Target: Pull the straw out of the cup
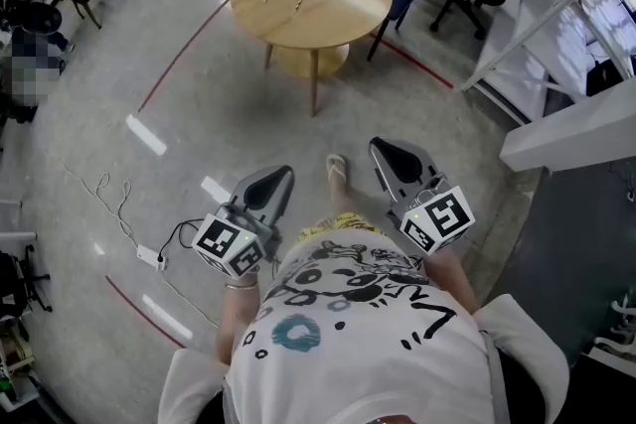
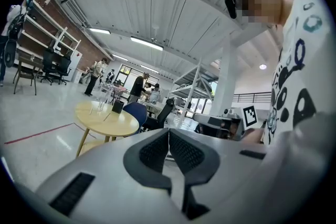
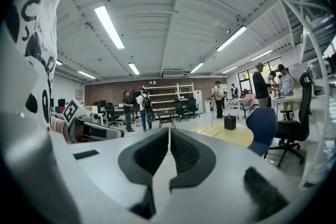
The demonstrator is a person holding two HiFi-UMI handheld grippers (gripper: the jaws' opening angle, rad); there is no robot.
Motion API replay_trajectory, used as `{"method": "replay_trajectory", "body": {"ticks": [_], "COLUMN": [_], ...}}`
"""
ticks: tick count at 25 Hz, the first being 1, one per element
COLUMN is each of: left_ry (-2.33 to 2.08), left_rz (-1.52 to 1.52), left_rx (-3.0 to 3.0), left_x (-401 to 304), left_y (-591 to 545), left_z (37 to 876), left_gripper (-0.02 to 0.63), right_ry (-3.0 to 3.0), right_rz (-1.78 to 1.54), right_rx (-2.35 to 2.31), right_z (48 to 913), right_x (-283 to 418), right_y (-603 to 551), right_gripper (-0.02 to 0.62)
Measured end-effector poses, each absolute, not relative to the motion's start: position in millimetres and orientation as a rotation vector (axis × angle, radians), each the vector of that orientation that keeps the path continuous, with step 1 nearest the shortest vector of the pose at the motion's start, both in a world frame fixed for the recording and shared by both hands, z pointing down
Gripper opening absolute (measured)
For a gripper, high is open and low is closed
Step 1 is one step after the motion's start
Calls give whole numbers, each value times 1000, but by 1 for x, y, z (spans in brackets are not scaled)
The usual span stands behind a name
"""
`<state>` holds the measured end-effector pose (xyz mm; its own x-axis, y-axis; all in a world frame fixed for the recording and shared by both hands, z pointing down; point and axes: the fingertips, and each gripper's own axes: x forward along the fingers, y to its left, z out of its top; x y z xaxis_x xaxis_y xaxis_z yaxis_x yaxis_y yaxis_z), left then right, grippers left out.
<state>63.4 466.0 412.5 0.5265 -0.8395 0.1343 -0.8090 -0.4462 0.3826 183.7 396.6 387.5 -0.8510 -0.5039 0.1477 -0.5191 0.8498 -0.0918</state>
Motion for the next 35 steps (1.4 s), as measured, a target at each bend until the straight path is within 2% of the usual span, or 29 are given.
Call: {"method": "replay_trajectory", "body": {"ticks": [17,35], "left_ry": [-1426,-1545], "left_rz": [-93,-112], "left_rx": [2339,2267], "left_x": [26,6], "left_y": [306,179], "left_z": [409,413], "left_gripper": [17,17], "right_ry": [-2930,-2938], "right_rz": [219,235], "right_rx": [710,613], "right_z": [389,395], "right_x": [142,127], "right_y": [243,107], "right_gripper": [28,28]}}
